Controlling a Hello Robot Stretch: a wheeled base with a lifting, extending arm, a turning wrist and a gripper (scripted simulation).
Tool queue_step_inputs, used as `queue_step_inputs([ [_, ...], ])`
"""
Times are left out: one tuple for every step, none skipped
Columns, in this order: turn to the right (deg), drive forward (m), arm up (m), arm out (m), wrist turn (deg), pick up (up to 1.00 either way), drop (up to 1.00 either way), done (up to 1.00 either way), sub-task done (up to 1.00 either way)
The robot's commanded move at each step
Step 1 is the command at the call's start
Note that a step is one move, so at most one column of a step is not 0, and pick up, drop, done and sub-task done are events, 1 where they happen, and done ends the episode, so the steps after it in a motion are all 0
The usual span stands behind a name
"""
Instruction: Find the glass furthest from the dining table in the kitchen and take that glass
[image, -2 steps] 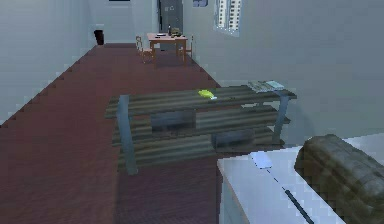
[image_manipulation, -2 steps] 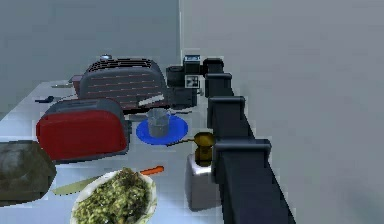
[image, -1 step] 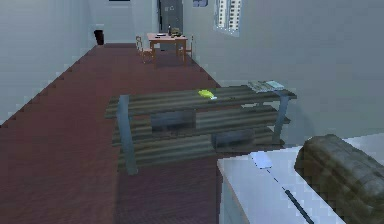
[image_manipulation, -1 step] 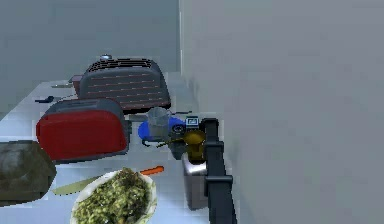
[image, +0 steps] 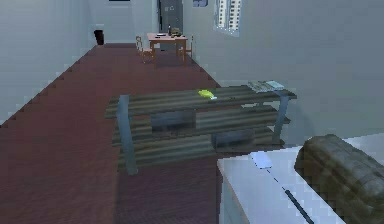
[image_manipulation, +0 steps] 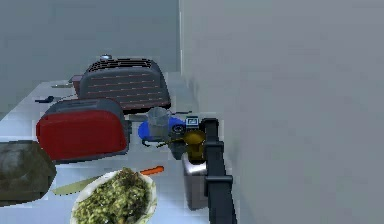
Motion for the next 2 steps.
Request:
queue_step_inputs([
  [0.0, 0.00, 0.10, 0.00, 0.0, 0.00, 0.00, 0.00, 0.00],
  [0.0, 0.00, 0.00, 0.00, 0.0, 0.00, 0.00, 1.00, 0.00],
])
